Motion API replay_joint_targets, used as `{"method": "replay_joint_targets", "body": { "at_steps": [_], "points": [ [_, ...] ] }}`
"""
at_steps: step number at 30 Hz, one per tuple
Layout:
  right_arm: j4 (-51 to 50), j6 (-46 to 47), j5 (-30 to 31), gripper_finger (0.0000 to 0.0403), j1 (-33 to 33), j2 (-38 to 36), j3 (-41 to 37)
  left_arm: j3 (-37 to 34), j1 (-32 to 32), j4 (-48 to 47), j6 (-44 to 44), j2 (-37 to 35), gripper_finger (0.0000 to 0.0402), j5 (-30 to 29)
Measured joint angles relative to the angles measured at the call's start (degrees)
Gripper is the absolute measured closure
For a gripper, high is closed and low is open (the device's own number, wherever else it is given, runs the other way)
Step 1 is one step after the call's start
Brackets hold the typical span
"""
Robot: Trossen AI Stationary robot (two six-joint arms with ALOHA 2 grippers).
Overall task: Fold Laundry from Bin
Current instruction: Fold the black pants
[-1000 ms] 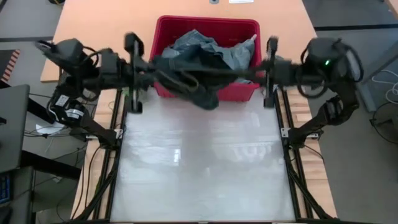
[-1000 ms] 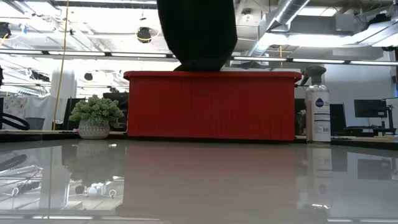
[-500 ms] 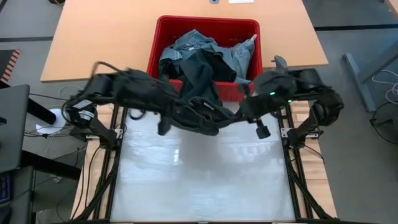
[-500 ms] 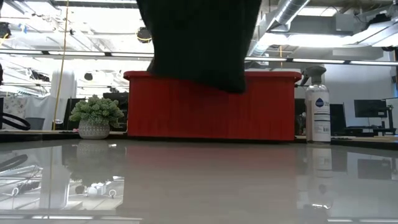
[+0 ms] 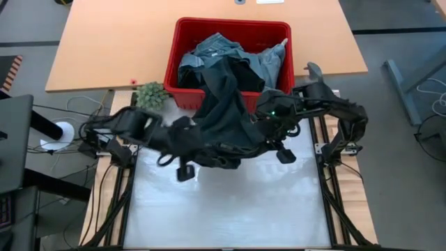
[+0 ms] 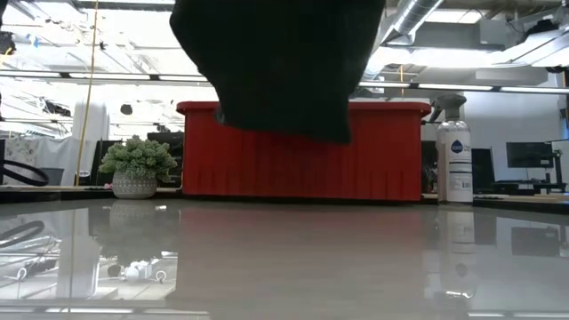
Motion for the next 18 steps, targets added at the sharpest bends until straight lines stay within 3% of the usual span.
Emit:
{"method": "replay_joint_targets", "body": {
  "at_steps": [6, 12, 18],
  "points": [
    [7.53, 9.25, 0.80, 0.0369, 5.74, 2.37, 0.04, 0.02, -11.07, -4.07, -10.72, -2.16, 0.0401, -11.28],
    [10.25, 10.15, 3.97, 0.0369, 12.02, 5.55, 0.04, -0.28, -19.42, -3.98, -16.67, -2.05, 0.0401, -21.44],
    [9.32, 6.31, -2.95, 0.0369, 10.42, 8.03, 0.04, -7.85, -22.41, -1.99, -25.49, -2.24, 0.0401, -23.84]
  ]
}}
